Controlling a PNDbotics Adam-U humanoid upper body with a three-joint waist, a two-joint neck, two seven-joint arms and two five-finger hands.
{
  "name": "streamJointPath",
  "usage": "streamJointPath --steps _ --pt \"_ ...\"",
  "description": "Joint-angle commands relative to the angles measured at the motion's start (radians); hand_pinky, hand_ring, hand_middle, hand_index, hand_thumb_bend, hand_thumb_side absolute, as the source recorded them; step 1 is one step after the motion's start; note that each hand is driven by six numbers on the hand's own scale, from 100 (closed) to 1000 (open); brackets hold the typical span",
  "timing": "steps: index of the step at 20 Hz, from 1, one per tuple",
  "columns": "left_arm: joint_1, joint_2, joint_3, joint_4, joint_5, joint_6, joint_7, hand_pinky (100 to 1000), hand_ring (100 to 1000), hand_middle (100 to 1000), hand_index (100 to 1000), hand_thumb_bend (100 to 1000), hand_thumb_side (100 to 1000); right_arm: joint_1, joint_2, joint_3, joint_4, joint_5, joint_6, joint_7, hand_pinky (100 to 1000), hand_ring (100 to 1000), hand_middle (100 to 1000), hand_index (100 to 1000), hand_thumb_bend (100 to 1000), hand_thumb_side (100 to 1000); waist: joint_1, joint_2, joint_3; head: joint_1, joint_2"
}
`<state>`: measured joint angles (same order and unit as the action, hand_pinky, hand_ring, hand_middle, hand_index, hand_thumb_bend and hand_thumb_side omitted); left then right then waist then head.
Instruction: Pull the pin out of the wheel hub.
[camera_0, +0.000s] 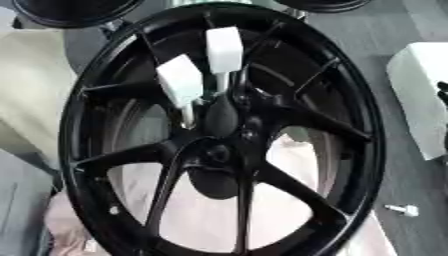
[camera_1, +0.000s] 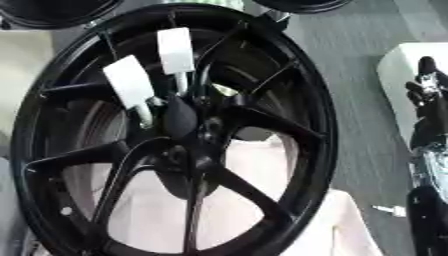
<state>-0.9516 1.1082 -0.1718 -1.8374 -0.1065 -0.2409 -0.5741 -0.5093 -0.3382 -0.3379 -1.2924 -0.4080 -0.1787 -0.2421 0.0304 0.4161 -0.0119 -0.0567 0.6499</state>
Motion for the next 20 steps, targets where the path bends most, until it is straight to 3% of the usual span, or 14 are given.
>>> streamJointPath --steps 1,7,13,20 --pt "-0.084 -0.017 -0.056 0.031 -0.005 0.01 -0.159 786 714 692 796 639 546 -0.003 -0.039 -0.003 -0.024 0.007 0.005 0.0 853 682 613 727 663 422 0.004 -0.035 0.004 -0.01 0.003" --pt "-0.217 -0.103 -0.158 0.114 -0.012 0.01 -0.321 791 722 700 804 638 536 0.001 -0.047 -0.002 -0.023 0.009 0.006 0.0 852 681 613 727 664 424 0.012 -0.039 0.006 -0.015 -0.001" --pt "-0.305 -0.193 -0.252 0.179 -0.032 -0.013 -0.333 791 720 698 805 643 529 0.001 -0.045 0.003 -0.022 0.013 0.012 0.005 852 681 613 727 665 425 0.011 -0.042 0.004 -0.006 -0.003" --pt "-0.358 -0.277 -0.307 0.256 -0.036 -0.035 -0.333 788 711 688 803 634 496 -0.001 -0.039 0.007 -0.021 0.017 0.016 0.009 852 681 613 727 665 426 0.008 -0.044 -0.004 0.01 -0.008"
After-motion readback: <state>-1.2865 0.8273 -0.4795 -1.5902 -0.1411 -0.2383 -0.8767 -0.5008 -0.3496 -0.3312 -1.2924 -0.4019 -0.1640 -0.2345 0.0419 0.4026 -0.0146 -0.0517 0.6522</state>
